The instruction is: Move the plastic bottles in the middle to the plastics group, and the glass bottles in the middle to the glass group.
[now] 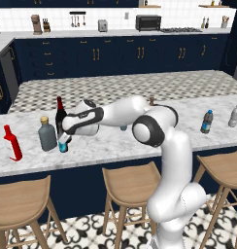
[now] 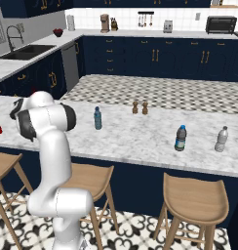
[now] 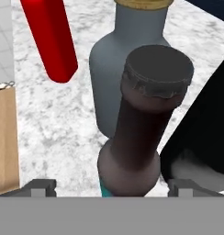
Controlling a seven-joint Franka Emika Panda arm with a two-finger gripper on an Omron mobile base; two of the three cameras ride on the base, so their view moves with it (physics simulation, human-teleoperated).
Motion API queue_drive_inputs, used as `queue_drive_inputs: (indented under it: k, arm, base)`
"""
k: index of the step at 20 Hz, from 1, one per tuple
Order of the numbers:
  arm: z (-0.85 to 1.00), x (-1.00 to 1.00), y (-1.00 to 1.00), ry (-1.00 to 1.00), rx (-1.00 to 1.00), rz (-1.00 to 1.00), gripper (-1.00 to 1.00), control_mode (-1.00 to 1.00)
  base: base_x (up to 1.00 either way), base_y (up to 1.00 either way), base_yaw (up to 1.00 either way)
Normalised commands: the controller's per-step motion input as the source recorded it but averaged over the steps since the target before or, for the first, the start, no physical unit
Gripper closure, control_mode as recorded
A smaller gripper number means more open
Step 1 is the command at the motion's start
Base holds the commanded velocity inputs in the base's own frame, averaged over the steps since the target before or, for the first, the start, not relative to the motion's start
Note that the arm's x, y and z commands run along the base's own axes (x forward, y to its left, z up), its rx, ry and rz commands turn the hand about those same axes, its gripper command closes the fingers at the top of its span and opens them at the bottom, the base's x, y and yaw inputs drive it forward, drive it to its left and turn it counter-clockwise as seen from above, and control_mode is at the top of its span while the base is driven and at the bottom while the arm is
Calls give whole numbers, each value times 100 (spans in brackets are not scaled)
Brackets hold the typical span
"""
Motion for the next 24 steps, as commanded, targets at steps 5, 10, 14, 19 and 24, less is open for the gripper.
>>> queue_drive_inputs:
  k: [5,10,14,19,24]
  arm:
    - [5,-30,-11,-11,2,-4,-100,-100]
    - [17,-45,-40,-17,13,-8,-100,-100]
    - [19,-41,-56,-10,15,-10,-100,-100]
    - [46,-21,-79,-1,17,-12,-100,-100]
    - [52,-2,-98,6,12,-10,-100,-100]
  base:
    - [0,0,0]
    - [0,0,0]
    - [0,0,0]
    - [0,0,0]
    - [0,0,0]
